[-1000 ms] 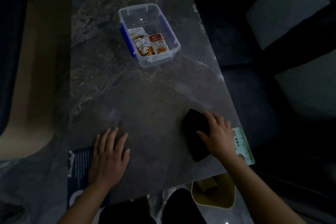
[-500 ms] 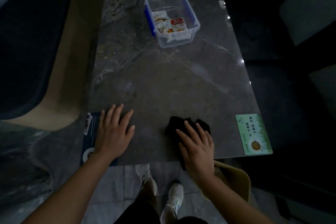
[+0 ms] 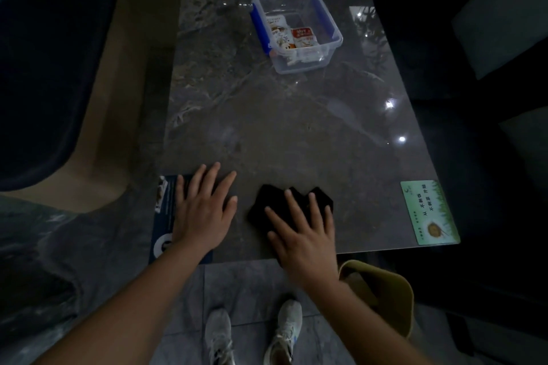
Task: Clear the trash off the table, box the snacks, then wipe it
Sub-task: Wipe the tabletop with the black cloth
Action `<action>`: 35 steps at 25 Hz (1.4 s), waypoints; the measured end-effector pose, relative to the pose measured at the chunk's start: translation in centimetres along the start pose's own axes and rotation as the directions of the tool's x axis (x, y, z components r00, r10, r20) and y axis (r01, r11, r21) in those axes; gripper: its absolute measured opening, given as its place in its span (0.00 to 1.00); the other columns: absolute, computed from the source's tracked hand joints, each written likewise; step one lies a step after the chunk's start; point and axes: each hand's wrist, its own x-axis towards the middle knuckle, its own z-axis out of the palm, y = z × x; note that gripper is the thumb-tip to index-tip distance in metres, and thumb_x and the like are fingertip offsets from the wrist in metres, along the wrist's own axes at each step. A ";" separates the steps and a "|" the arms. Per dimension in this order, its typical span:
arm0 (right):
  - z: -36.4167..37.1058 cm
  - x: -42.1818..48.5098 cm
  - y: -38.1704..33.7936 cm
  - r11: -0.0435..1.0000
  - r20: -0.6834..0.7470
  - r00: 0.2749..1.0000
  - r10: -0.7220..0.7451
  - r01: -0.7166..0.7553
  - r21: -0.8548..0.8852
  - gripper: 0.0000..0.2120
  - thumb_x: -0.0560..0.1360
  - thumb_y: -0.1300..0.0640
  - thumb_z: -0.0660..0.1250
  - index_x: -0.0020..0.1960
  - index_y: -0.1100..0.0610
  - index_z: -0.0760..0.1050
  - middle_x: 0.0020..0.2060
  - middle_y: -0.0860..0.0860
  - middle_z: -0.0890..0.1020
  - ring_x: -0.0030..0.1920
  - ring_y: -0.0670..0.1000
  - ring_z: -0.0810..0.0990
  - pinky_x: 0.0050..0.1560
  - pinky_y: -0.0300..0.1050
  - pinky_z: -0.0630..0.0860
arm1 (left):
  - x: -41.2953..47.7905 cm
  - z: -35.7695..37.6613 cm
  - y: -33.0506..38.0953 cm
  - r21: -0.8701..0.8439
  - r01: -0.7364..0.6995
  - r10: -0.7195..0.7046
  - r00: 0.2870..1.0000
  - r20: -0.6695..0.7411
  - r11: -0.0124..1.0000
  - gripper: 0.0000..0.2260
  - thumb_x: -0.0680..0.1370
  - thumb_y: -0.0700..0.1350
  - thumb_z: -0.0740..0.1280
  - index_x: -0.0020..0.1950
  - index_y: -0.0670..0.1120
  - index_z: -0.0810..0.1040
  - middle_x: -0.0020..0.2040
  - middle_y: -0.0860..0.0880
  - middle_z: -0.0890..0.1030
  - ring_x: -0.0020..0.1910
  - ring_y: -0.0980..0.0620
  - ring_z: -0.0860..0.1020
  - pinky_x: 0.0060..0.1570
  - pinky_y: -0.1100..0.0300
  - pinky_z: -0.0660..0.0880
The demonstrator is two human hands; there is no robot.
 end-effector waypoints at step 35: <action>-2.2 11.8 2.5 0.972 -0.021 0.975 -0.220 0.218 -0.086 0.24 0.82 0.36 0.47 0.77 0.35 0.59 0.81 0.46 0.54 0.80 0.59 0.50 0.79 0.59 0.46 | -0.6 0.0 -1.8 0.042 0.047 -0.045 0.998 -0.048 0.998 0.25 0.79 0.61 0.52 0.76 0.59 0.60 0.79 0.44 0.61 0.78 0.40 0.56 0.73 0.32 0.49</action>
